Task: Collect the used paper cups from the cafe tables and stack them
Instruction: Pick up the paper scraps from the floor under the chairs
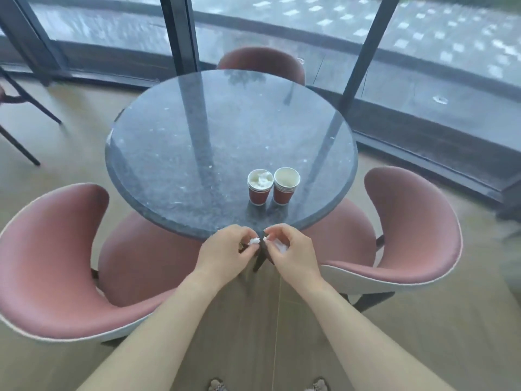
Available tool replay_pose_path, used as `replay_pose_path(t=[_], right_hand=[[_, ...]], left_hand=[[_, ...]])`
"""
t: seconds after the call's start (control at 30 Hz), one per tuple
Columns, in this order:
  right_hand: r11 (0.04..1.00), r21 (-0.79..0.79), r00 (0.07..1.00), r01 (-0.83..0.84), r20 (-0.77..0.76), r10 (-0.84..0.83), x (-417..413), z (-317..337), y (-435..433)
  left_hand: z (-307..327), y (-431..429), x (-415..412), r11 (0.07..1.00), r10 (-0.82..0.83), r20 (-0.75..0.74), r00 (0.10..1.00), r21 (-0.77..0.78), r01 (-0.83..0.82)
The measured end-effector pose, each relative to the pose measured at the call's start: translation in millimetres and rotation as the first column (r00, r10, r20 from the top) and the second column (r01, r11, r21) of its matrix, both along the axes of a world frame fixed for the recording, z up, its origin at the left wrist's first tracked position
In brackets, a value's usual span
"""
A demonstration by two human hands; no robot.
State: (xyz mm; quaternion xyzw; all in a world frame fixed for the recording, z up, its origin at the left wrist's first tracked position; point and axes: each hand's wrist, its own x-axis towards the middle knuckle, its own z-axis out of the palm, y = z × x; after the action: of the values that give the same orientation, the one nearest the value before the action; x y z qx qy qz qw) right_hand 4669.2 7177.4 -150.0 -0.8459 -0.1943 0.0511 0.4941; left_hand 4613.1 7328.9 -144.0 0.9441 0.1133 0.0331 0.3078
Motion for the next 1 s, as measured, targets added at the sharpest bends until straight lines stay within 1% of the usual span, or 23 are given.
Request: replay_pose_path(t=[0.07,0.17,0.27,0.47,0.57,0.7,0.77,0.9,1.0], right_hand=[[1.000,0.008,1.000,0.012,0.028,-0.012,3.1,11.0,6.5],[0.999,0.034,0.999,0.023,0.024,-0.024,12.1,18.9,11.9],[1.000,0.010,1.000,0.023,0.017,-0.023,28.0,21.0,9.2],[0.995,-0.086,0.998,0.041,0.042,-0.037,87.7,19.0,-5.0],[0.996,-0.081,0.998,0.044,0.039,-0.041,128.4,16.2,-4.9],[0.997,-0.073,0.999,0.002,0.034,0.000,187.2,8.6,3.4],[0.996,-0.087,1.000,-0.015,0.015,0.017,212.1,-0.1,7.6],[0.982,-0.156,0.992,-0.102,-0.092,0.089,235.2,-23.9,15.8],[0.970,-0.185,0.983,-0.158,-0.121,0.137,240.7,-36.6,10.6]], left_hand=[[12.7,6.3,4.7,1.000,-0.018,0.007,1.000,0.022,0.018],[23.9,14.1,18.7,0.998,-0.053,0.042,0.998,0.029,0.052],[26.9,14.8,37.3,0.995,-0.091,0.053,0.994,0.042,0.089],[23.4,16.3,94.8,0.981,-0.161,-0.042,0.986,0.104,0.164],[20.6,19.6,127.8,0.982,-0.141,-0.067,0.988,0.119,0.148],[12.5,20.2,173.8,0.992,-0.069,-0.073,0.995,0.103,0.077],[6.6,17.2,195.4,0.991,-0.056,-0.094,0.994,0.115,0.066],[-5.7,13.3,227.8,0.990,-0.009,-0.153,0.988,0.137,0.030],[-14.4,12.3,237.5,0.993,0.002,-0.189,0.982,0.119,0.021]])
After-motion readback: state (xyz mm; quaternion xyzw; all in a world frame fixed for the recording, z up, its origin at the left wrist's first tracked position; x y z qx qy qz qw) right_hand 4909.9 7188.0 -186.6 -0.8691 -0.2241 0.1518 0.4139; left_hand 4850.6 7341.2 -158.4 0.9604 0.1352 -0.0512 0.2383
